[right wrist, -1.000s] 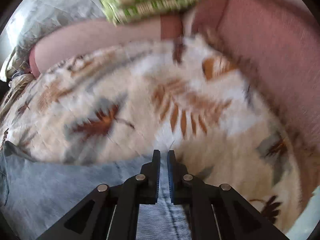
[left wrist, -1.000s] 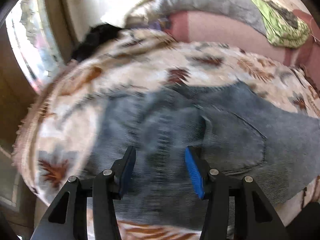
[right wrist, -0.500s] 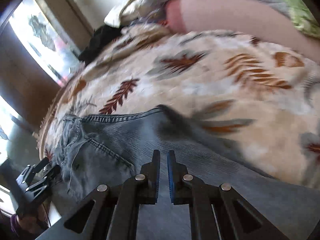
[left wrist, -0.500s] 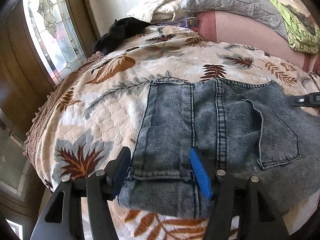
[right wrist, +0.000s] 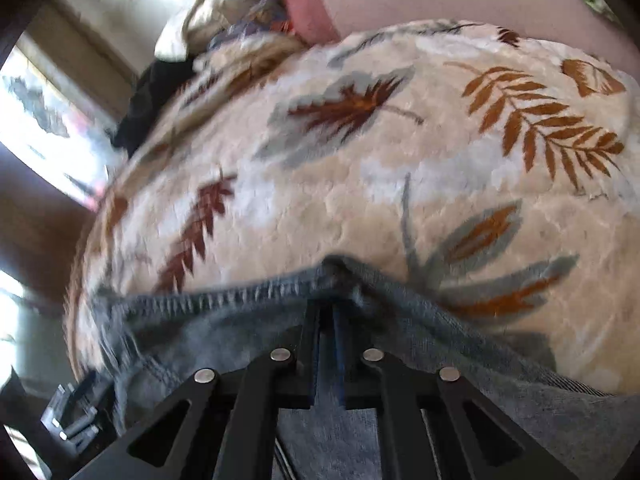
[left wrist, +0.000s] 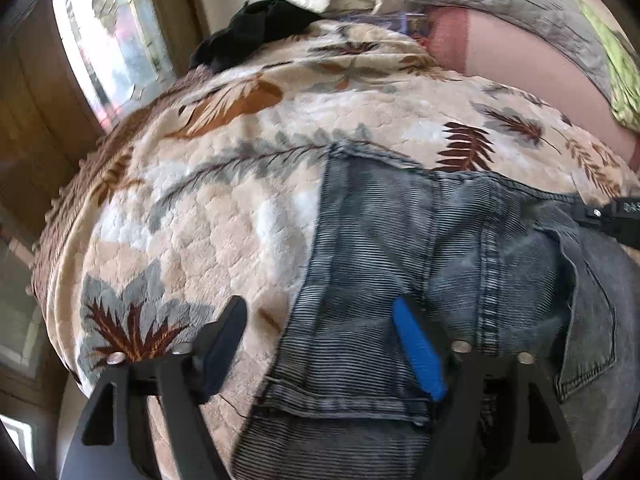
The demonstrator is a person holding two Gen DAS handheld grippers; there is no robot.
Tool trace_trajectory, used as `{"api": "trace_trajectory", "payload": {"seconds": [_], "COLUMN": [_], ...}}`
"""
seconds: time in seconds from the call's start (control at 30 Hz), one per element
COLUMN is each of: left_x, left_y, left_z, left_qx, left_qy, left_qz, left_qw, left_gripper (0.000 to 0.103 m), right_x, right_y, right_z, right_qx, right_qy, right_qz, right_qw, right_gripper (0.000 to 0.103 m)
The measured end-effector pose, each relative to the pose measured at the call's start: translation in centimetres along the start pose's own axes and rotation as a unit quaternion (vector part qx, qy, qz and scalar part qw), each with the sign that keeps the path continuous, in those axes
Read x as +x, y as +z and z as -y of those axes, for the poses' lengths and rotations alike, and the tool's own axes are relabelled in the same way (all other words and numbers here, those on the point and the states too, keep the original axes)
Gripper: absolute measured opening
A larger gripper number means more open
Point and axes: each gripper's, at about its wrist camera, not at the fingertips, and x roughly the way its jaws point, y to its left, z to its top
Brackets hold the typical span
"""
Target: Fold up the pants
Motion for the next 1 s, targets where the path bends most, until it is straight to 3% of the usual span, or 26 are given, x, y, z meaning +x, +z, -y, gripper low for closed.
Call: {"api": "trace_trajectory", "payload": {"seconds": [0.1, 0.17, 0.33, 0.53, 0.63, 0.73, 0.8, 0.87, 0.93, 1.0], "left_x": [-0.4, -1.5, -6.0, -8.1, -8.1, -6.3, -5.4, -4.8, -4.0, -3.6], "left_y": [-0.4, -1.0, -2.3, -3.7, -4.5, -4.7, -4.5, -4.1, -4.0, -4.3], "left_z": [-2.0, -2.8, -1.9, 4.2, 7.4, 8.9, 8.6, 7.9, 6.9, 5.8], "left_qx": [-0.045, -0.061, -0.054, 0.038, 0.092, 0.116, 0.102, 0.087, 0.064, 0.029], "left_qy": [-0.038, -0.030, -0.018, -0.006, -0.004, 0.026, 0.028, 0.037, 0.013, -0.017], "left_qz": [-0.027, -0.029, 0.017, 0.011, 0.003, -0.026, -0.031, -0.036, -0.051, -0.059], "left_qw": [0.9979, 0.9972, 0.9983, 0.9992, 0.9958, 0.9926, 0.9940, 0.9949, 0.9966, 0.9977], "left_gripper": [0.081, 0.081, 0.081, 0.081, 0.082, 0.082, 0.089, 0.103, 0.103, 0.103], "right_x": [-1.9, -4.9, -11.2, -13.3, -12.3, -10.1, -8.8, -9.5, -11.2, -13.9], "right_y": [-0.8, -2.0, -5.8, -12.0, -14.9, -16.7, -17.6, -17.8, -17.4, -16.9], "right_z": [0.3, 0.0, -0.2, -2.4, -2.9, -2.0, -1.3, -0.6, 0.3, 1.9], "right_qx": [0.016, -0.008, -0.027, -0.065, -0.075, -0.060, -0.056, -0.042, -0.037, -0.026], "right_qy": [0.017, 0.034, 0.066, 0.062, 0.042, 0.013, -0.006, 0.011, 0.016, 0.019], "right_qz": [0.011, 0.035, 0.037, -0.006, -0.024, -0.051, -0.066, -0.057, -0.051, -0.016], "right_qw": [1.000, 0.999, 0.997, 0.996, 0.996, 0.997, 0.996, 0.997, 0.998, 0.999], "right_gripper": [0.010, 0.010, 0.010, 0.010, 0.010, 0.010, 0.011, 0.011, 0.011, 0.011]}}
